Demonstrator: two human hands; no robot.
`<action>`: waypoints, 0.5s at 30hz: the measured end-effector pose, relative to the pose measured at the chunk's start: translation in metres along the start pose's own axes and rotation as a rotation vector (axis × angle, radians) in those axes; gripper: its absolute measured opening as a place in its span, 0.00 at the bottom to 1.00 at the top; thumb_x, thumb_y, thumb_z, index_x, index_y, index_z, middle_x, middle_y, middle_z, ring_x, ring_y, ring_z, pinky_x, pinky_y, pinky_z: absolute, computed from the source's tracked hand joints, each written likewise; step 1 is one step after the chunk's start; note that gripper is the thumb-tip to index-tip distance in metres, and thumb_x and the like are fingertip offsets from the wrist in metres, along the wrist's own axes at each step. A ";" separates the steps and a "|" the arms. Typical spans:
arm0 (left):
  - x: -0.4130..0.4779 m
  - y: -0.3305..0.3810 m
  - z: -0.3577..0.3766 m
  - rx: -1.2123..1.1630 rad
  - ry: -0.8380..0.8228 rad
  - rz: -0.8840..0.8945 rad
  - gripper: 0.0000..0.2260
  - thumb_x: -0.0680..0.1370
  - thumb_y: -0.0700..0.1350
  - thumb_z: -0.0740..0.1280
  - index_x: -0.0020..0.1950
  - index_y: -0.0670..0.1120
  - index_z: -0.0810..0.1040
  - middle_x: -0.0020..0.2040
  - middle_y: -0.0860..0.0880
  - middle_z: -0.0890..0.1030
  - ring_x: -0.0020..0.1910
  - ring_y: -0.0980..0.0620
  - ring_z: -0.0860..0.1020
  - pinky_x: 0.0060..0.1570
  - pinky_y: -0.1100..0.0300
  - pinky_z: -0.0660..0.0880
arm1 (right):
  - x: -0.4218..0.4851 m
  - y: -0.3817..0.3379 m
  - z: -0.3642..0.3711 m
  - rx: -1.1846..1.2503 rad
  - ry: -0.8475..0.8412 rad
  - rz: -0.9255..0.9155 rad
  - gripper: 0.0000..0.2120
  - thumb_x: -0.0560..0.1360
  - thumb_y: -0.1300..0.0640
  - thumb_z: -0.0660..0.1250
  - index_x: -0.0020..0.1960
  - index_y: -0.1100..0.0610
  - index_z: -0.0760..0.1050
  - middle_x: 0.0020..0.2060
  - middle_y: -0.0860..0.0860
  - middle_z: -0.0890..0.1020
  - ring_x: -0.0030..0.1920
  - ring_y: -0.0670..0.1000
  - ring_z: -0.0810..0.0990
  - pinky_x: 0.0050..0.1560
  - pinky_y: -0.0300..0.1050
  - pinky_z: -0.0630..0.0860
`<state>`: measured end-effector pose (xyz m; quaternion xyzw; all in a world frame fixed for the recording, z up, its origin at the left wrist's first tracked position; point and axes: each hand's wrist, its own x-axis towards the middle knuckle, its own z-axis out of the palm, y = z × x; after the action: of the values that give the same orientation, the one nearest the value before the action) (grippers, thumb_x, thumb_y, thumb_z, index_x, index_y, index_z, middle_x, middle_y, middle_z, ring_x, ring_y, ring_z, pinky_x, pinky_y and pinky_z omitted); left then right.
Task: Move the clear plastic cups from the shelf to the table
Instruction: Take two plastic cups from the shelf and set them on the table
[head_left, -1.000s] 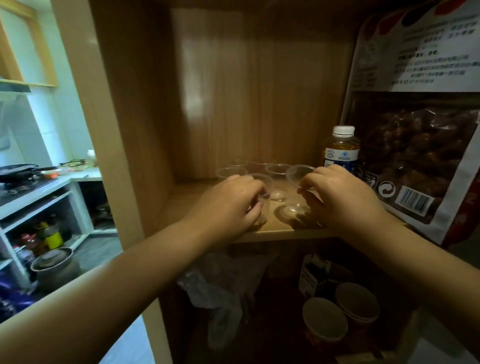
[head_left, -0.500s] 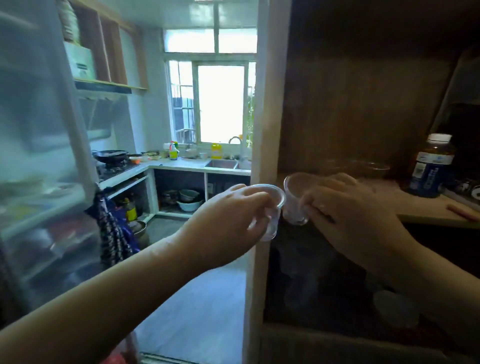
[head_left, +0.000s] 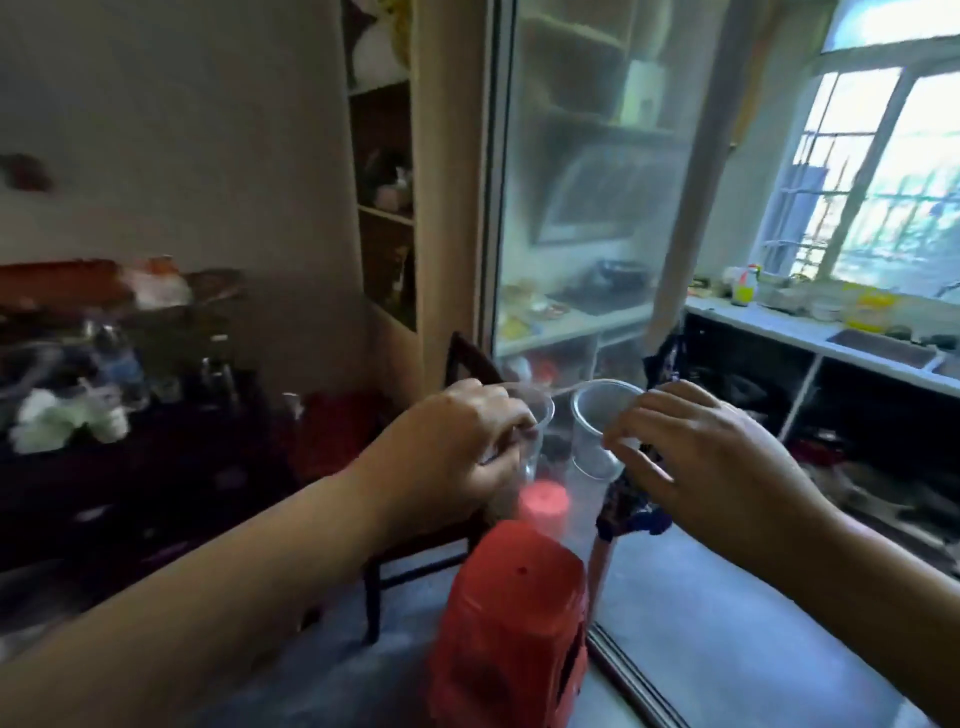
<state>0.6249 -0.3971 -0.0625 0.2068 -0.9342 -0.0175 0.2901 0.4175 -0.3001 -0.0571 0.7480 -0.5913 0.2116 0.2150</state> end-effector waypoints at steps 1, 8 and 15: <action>-0.014 -0.017 -0.010 0.023 0.011 -0.057 0.07 0.74 0.46 0.63 0.48 0.45 0.78 0.41 0.50 0.78 0.42 0.53 0.72 0.43 0.64 0.66 | 0.017 -0.011 0.013 0.029 -0.011 -0.041 0.02 0.72 0.56 0.68 0.43 0.52 0.79 0.41 0.47 0.81 0.44 0.54 0.78 0.45 0.48 0.77; -0.092 -0.113 -0.045 0.140 0.065 -0.406 0.05 0.76 0.46 0.63 0.50 0.51 0.77 0.41 0.59 0.72 0.44 0.60 0.68 0.44 0.62 0.68 | 0.114 -0.082 0.101 0.251 -0.090 -0.225 0.02 0.72 0.56 0.67 0.44 0.50 0.78 0.45 0.43 0.80 0.49 0.49 0.76 0.47 0.45 0.74; -0.112 -0.208 -0.037 0.209 0.069 -0.571 0.05 0.75 0.44 0.64 0.44 0.53 0.77 0.40 0.56 0.76 0.43 0.60 0.68 0.40 0.66 0.68 | 0.207 -0.096 0.201 0.351 -0.211 -0.365 0.04 0.75 0.52 0.63 0.45 0.46 0.77 0.44 0.41 0.79 0.49 0.45 0.74 0.44 0.38 0.63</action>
<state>0.8068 -0.5396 -0.1230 0.4902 -0.8247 0.0052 0.2822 0.5678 -0.5592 -0.1103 0.8860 -0.4199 0.1894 0.0536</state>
